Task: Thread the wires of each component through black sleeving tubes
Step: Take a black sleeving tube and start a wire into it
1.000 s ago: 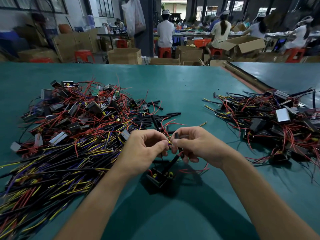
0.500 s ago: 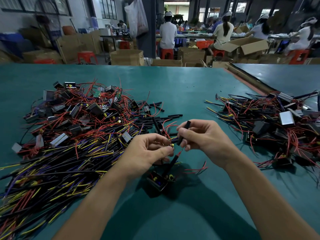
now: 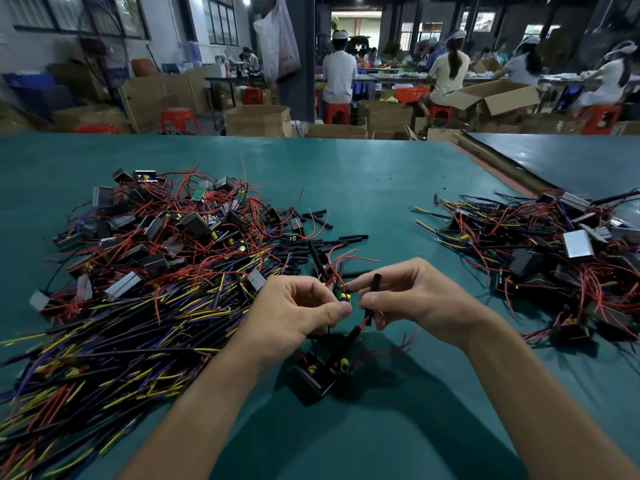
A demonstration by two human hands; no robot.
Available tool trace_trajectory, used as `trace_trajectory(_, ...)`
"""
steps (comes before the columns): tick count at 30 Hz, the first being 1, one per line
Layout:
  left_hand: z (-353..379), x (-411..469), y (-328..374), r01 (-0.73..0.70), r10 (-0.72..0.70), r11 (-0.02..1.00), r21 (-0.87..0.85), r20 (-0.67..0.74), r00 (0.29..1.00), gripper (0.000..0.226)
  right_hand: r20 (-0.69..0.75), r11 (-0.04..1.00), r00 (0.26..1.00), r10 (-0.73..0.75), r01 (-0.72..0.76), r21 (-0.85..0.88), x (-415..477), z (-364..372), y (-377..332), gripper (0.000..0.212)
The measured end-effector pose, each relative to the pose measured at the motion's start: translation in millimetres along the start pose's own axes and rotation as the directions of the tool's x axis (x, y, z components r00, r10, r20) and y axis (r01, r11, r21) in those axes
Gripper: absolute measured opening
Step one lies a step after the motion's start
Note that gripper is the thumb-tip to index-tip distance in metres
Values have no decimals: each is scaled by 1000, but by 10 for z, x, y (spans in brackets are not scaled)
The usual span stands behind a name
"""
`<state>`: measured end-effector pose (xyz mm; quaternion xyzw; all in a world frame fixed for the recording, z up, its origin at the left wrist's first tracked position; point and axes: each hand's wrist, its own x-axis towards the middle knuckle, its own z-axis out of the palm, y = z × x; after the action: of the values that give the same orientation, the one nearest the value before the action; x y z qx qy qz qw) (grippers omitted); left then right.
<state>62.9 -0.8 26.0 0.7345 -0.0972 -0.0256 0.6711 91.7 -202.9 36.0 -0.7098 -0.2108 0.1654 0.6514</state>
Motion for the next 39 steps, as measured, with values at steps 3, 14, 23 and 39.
trace_trajectory(3, 11, 1, -7, -59, 61, 998, 26, -71, 996, 15, 26, 999, 1000, -9, 10, -45, 12, 61, 13, 20)
trace_trajectory(14, 72, -12, -7, 13, -16, 994, -107, -35, 999, 23, -100, 997, 992, -73, 75, 14, 46, 116, 16, 13)
trace_trajectory(23, 82, -3, -17, 11, -10, 989, -147, 3, 1000, 2, -260, 971, 957, -131, 176, 160, 73, 127, -21, 12)
trace_trajectory(39, 77, 21, -56, -27, 27, 1000, -12, -19, 999, 6, -179, 975, 974, -141, 168, 147, 33, 134, -59, 9)
